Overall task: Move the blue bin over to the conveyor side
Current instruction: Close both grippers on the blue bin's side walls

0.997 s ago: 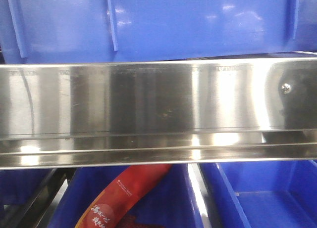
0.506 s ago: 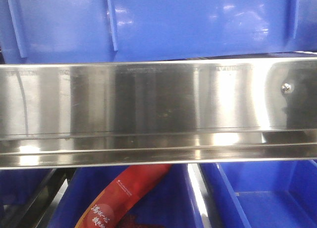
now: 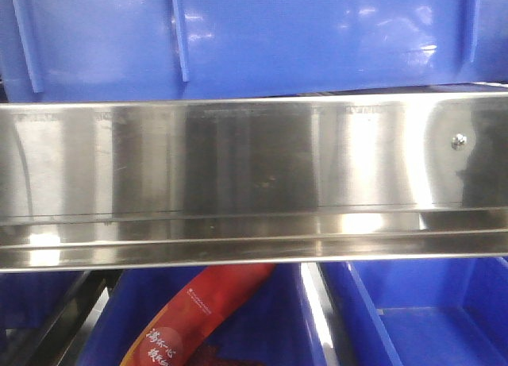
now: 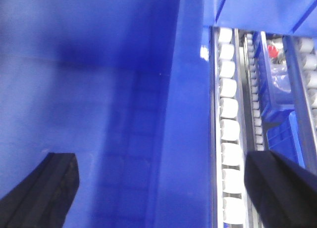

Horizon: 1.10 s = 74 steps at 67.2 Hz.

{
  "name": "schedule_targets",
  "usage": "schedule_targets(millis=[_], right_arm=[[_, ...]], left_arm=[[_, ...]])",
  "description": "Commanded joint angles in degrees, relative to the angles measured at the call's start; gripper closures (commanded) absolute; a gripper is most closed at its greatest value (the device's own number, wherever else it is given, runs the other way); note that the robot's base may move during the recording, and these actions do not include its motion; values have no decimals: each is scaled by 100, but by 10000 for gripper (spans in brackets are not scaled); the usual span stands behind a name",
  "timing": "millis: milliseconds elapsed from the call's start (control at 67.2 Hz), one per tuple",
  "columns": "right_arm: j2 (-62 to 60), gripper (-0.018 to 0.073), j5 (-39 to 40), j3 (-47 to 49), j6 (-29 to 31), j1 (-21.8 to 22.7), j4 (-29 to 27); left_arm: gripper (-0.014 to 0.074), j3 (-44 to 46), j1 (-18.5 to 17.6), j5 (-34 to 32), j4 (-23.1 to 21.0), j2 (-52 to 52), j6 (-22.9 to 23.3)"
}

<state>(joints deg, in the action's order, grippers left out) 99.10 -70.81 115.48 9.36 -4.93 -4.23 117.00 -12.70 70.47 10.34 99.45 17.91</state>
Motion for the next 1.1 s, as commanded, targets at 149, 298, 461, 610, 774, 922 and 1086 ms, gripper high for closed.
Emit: schedule_targets(millis=[149,298,461,610,774,922,1086], right_arm=[[53,1,85,35,14,22,70],[53,1,85,35,14,22,70],[71,1,85,35,14,22,70],[125,1,85,35,14,22,70],[150,1,85,35,14,22,70],[150,1,85,35,14,22,70],[150,1,85,35,14,22,70]], left_arm=[[-3,44,27,-51,-227,249,4],[-3,44,27,-51,-248,311,-20],[-3,44,27,-51,-248,320,-88],[-3,44,27,-51,-248,347,-98],[-3,44,27,-51,-248,361,-98],[-3,44,27,-51,-248,372,-98],[-3,44,27,-51,-248,382,-98]])
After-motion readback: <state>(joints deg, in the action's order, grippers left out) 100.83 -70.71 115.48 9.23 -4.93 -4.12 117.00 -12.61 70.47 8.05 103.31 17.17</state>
